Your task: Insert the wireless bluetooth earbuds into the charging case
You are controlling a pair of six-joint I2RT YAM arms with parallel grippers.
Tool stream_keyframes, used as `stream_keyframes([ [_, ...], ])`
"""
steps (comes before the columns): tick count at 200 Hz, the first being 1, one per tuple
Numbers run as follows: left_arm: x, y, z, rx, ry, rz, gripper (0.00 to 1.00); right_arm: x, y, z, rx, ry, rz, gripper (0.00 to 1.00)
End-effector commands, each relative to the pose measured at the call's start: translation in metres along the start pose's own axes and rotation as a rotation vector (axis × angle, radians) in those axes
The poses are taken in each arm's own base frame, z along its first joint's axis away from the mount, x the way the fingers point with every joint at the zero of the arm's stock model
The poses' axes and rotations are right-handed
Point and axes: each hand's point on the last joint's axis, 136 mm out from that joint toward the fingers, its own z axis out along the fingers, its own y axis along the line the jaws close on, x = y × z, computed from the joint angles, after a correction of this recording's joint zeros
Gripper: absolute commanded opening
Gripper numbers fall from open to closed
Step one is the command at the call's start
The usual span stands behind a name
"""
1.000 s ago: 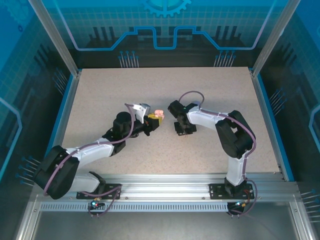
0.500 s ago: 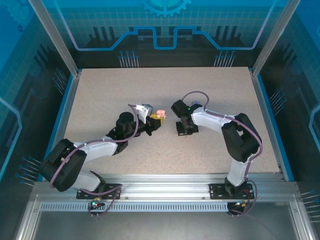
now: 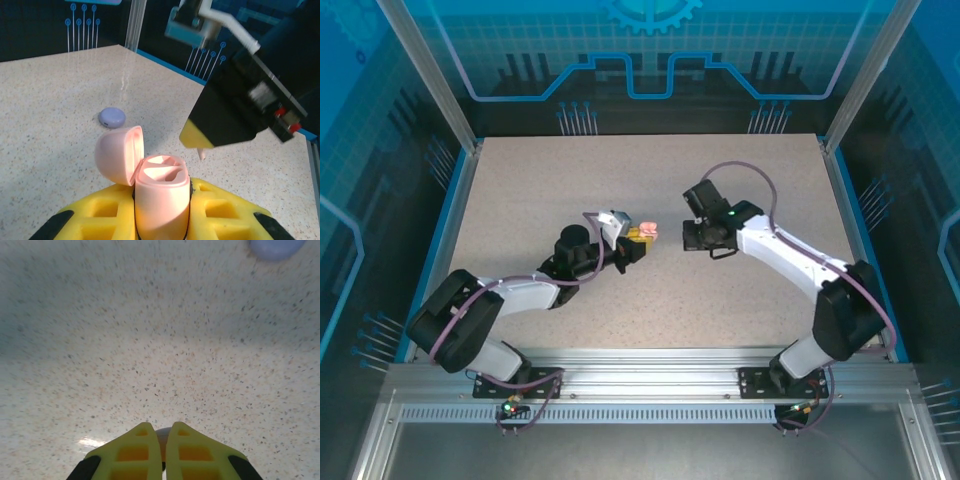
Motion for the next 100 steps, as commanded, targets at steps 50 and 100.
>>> stream_keyframes([
  [50, -0.058, -0.032, 0.006, -0.060, -0.180, 0.473, 0.00, -0.044, -0.001, -0.065, -0.103, -0.220, 0.028, 0.06],
  [100, -0.114, -0.035, -0.006, -0.177, -0.333, 0.639, 0.00, -0.063, 0.001, -0.099, -0.167, -0.349, 0.046, 0.07],
])
